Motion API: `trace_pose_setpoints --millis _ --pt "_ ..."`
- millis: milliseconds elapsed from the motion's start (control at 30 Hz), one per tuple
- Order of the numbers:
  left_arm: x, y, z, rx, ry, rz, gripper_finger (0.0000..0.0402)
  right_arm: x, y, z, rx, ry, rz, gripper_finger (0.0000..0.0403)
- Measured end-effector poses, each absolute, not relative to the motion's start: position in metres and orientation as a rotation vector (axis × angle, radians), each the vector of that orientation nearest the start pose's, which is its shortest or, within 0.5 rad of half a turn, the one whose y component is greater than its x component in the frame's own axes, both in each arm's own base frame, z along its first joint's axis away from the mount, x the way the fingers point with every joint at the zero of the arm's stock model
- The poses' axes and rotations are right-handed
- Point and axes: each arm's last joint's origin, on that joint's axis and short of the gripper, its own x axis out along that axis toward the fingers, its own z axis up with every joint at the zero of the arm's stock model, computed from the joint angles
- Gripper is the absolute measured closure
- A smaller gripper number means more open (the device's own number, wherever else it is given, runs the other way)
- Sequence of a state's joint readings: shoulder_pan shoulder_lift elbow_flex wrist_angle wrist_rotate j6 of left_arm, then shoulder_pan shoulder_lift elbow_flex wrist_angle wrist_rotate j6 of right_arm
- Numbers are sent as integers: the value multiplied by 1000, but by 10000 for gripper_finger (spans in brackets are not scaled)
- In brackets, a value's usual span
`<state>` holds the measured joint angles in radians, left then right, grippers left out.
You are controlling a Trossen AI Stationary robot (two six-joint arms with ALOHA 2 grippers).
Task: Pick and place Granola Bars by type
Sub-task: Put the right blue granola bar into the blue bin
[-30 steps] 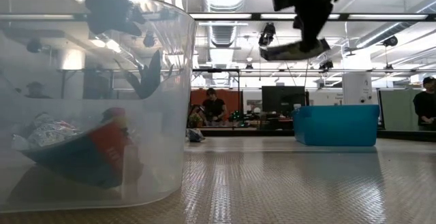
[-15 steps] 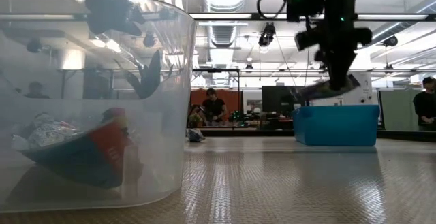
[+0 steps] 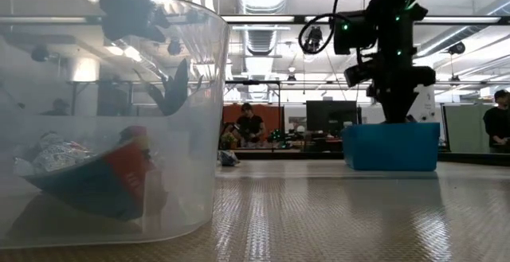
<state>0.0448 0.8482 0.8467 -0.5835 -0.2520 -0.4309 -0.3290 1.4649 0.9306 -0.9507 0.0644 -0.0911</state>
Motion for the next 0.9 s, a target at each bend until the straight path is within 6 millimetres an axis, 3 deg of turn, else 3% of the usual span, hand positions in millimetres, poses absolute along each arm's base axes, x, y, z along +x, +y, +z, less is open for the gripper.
trace_pose_setpoints --millis 333,667,900 --pt "170 15 308 -384 506 417 221 247 -89 166 111 1515 -209 395" --pt "170 15 308 -398 503 420 221 250 -101 152 146 1516 -229 393" --pt "170 15 308 -416 500 425 221 247 -103 150 159 1515 -247 353"
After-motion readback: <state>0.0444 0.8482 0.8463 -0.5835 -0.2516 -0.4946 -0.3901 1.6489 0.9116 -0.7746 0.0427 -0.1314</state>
